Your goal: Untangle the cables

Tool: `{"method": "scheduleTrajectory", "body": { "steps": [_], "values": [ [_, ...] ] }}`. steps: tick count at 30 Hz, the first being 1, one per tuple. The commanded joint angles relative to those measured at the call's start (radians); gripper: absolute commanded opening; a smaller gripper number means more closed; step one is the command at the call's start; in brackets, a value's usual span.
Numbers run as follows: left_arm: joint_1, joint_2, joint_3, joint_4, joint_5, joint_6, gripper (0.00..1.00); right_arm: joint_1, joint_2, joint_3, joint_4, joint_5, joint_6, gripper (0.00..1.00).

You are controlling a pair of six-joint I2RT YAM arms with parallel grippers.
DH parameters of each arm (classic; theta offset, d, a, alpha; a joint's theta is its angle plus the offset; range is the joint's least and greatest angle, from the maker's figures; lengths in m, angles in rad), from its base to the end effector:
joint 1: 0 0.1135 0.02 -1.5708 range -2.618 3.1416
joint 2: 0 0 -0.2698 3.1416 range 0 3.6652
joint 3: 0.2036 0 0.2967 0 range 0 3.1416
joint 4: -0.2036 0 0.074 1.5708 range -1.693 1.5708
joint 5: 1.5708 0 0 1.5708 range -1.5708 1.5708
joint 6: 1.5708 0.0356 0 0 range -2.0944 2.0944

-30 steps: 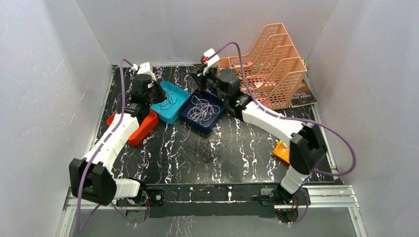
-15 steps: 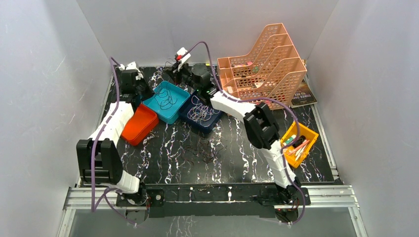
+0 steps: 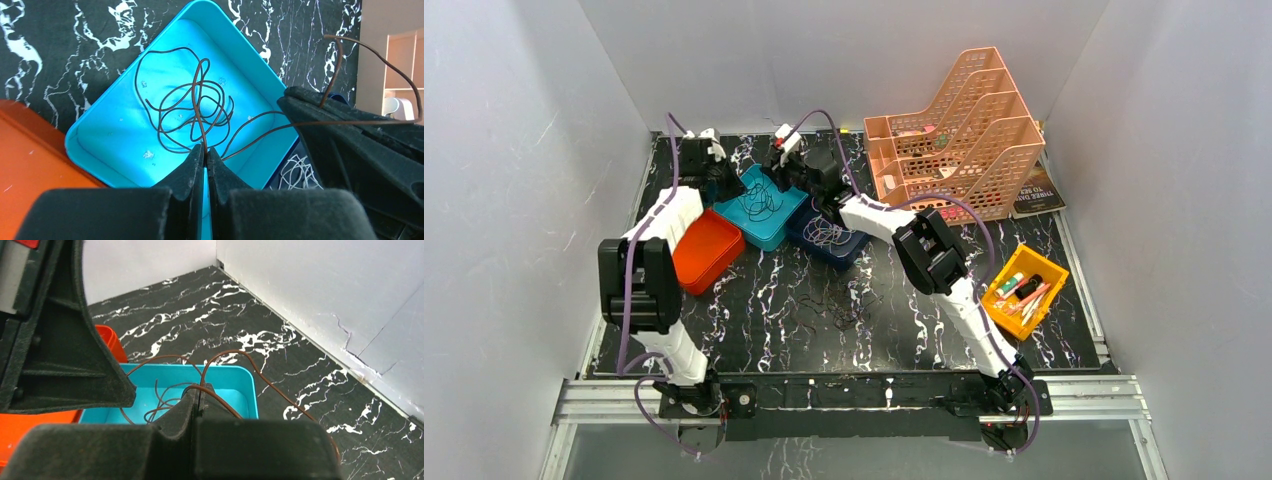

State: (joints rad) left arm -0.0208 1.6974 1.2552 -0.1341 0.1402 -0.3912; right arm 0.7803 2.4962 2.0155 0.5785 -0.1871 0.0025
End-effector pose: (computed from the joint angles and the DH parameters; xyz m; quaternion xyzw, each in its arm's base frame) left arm 0.4338 -0.0140 0.2515 -0.1286 0.8679 -0.1576 0.4532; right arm 0.4426 0.4475 0.2053 -0.3176 0.5926 0.3394 0.6579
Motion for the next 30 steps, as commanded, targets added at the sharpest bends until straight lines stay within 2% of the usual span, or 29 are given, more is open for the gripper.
{"method": "scheduleTrajectory", "body": {
  "steps": [1, 7, 16, 19, 23, 30],
  "values": [
    [0.008, 0.061, 0.077, -0.028, 0.092, 0.031, 0.0, -0.007, 0.015, 0.024, 0.028, -0.032, -0.04, 0.02],
    [0.008, 0.153, 0.119, -0.051, 0.12, 0.054, 0.0, -0.005, 0.024, 0.021, -0.043, -0.042, -0.055, 0.03],
    [0.009, 0.182, 0.072, -0.014, 0.114, 0.061, 0.0, 0.007, 0.04, 0.032, -0.134, -0.064, -0.078, 0.06],
    [0.008, 0.183, 0.06, -0.006, 0.113, 0.062, 0.0, 0.011, 0.027, 0.015, -0.144, -0.069, -0.091, 0.13],
    [0.008, 0.184, 0.058, -0.018, 0.074, 0.071, 0.0, 0.011, -0.038, -0.058, -0.107, -0.046, -0.097, 0.31],
    [0.009, 0.203, 0.063, -0.039, 0.039, 0.075, 0.0, 0.011, -0.166, -0.158, -0.105, -0.026, -0.139, 0.46]
  ]
}}
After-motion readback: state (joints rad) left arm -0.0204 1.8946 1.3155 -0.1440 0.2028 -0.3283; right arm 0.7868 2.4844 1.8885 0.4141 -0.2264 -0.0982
